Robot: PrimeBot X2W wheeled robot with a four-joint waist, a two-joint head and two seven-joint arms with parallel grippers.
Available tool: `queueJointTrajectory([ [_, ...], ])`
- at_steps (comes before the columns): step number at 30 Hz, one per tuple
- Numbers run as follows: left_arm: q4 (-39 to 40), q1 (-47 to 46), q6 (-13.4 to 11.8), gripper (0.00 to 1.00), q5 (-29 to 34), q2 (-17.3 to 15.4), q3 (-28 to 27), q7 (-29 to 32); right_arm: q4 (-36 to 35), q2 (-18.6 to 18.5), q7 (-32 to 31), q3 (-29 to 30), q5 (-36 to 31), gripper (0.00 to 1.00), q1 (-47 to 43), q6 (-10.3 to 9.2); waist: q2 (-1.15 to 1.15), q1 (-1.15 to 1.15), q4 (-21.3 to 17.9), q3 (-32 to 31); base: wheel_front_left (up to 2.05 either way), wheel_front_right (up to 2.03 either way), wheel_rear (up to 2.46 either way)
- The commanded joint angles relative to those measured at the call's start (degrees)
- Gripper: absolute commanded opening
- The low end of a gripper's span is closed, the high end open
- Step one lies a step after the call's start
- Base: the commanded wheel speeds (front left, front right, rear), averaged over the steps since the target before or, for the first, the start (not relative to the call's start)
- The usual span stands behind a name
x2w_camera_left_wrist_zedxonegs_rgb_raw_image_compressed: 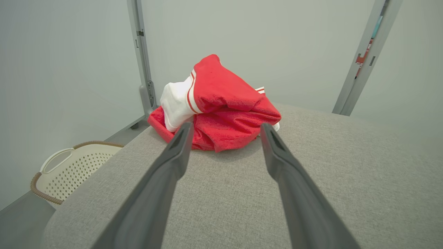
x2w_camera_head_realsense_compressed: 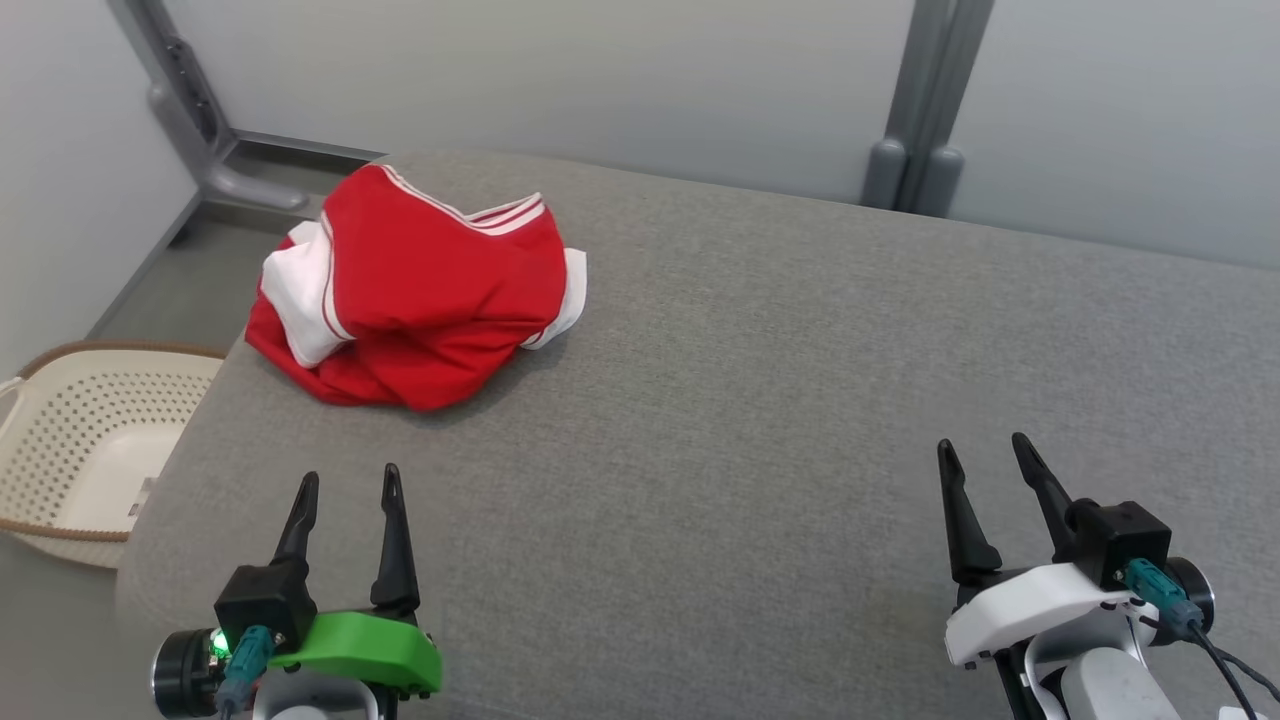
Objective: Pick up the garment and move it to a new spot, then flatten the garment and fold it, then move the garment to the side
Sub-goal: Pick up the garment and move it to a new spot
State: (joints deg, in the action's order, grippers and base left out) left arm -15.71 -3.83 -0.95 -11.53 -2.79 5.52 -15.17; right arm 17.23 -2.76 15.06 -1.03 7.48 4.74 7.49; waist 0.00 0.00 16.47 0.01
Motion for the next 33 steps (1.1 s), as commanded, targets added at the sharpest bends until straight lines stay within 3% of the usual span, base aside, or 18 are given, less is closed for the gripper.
queueJointTrajectory([
  [1,-0.1,0.5,0.2,1.00,0.2,-0.2,-0.4,0.0,-0.1,-0.2,0.2,-0.1,0.6,1.00,-0.5,0.00,0.00,0.00,4.4,-0.1,0.00,0.00,0.00],
  [7,-0.2,0.9,0.4,1.00,0.4,-0.2,-1.0,0.0,0.1,-0.2,0.2,-0.5,0.7,1.00,-0.6,0.00,0.00,0.00,8.3,-0.1,0.00,0.00,0.00],
  [15,0.2,1.4,0.5,1.00,0.5,-0.2,-1.3,0.0,0.3,-0.2,0.2,-1.0,1.0,1.00,0.0,0.00,0.00,0.00,10.5,-0.1,0.00,0.00,0.00],
  [28,-1.0,1.1,0.8,1.00,-0.1,-0.2,-2.2,0.0,0.0,-0.2,0.2,-2.4,0.0,1.00,0.1,0.00,0.00,0.00,8.5,-0.4,0.00,0.00,0.00],
  [33,-5.0,-2.7,1.4,1.00,-1.0,-0.8,-2.7,0.6,-0.3,-0.2,0.2,-2.6,-0.6,1.00,0.1,0.00,0.00,0.00,7.3,0.0,0.00,0.00,0.00],
])
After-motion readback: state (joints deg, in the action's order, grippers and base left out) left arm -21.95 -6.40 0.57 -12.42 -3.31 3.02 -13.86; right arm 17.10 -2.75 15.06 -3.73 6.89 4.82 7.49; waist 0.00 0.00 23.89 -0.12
